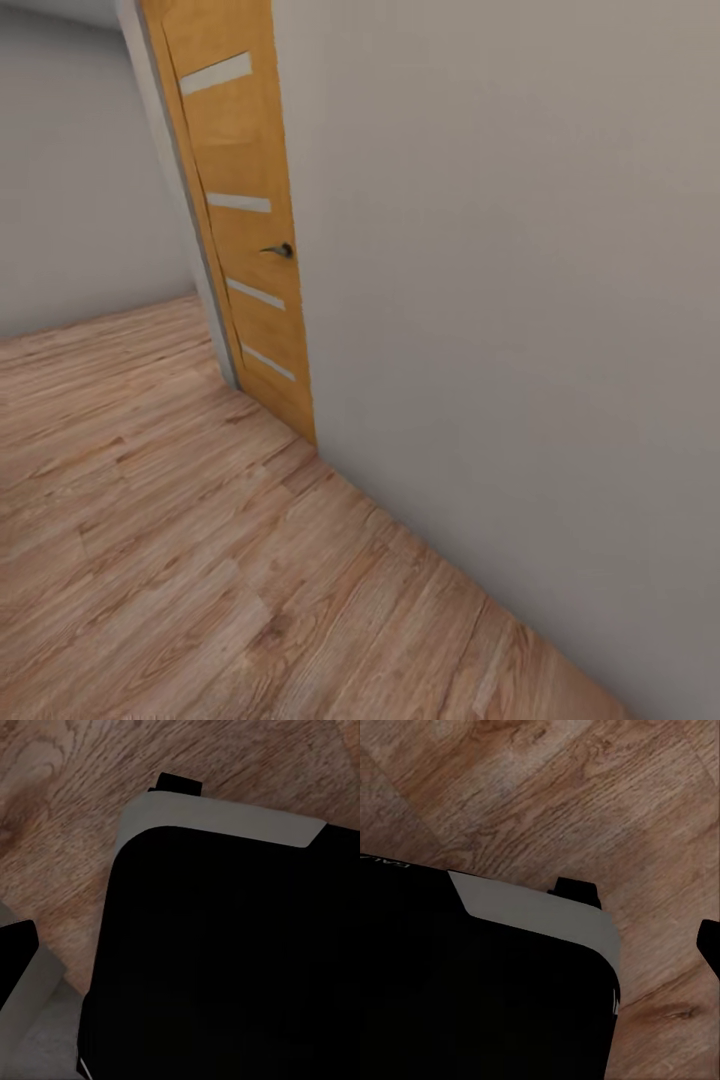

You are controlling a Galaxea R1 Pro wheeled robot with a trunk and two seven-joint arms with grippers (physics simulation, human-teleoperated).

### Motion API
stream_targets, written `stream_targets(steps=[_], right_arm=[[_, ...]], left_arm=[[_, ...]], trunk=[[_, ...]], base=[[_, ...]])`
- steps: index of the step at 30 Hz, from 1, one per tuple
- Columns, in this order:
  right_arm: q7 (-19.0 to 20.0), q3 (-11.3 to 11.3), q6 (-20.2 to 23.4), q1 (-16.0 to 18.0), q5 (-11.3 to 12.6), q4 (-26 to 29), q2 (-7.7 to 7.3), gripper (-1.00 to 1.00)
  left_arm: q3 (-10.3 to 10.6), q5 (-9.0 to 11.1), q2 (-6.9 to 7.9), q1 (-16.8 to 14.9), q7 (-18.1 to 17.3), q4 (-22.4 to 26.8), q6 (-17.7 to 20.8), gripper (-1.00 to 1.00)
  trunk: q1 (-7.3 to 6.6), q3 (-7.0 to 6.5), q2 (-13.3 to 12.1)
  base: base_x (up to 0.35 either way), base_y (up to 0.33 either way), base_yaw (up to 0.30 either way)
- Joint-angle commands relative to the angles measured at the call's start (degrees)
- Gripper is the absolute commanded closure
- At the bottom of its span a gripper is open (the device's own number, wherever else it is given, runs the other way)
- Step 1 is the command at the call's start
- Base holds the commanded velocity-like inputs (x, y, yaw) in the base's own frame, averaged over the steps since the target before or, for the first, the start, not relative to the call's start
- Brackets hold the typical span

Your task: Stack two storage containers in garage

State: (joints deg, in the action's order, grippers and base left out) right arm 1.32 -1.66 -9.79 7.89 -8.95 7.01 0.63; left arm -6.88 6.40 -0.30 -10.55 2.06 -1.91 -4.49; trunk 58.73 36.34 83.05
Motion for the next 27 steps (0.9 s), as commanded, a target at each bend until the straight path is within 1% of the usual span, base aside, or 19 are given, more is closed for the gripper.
stream_targets(steps=[1,5,22,27], right_arm=[[0.0,-0.13,-0.15,0.02,-0.19,-0.02,-0.01,-1.0],[0.0,-0.16,-0.15,0.02,-0.19,-0.05,-0.01,-1.0],[0.0,-0.18,-0.15,0.02,-0.19,-0.06,-0.01,-1.0],[0.0,-0.18,-0.15,0.02,-0.19,-0.06,-0.01,-1.0]], left_arm=[[-0.23,0.44,0.01,-0.09,0.05,-0.2,-0.35,-1.0],[-0.24,0.45,0.03,-0.09,0.05,-0.2,-0.34,-1.0],[-0.24,0.46,0.03,-0.09,0.05,-0.21,-0.34,-1.0],[-0.23,0.46,0.02,-0.09,0.05,-0.2,-0.34,-1.0]], trunk=[[0.0,0.05,0.02],[0.0,0.05,0.02],[0.0,0.05,0.02],[0.0,0.05,0.02]], base=[[0.026,0.0,0.29],[0.148,0.0,0.29],[0.33,0.0,0.29],[0.178,0.0,0.29]])
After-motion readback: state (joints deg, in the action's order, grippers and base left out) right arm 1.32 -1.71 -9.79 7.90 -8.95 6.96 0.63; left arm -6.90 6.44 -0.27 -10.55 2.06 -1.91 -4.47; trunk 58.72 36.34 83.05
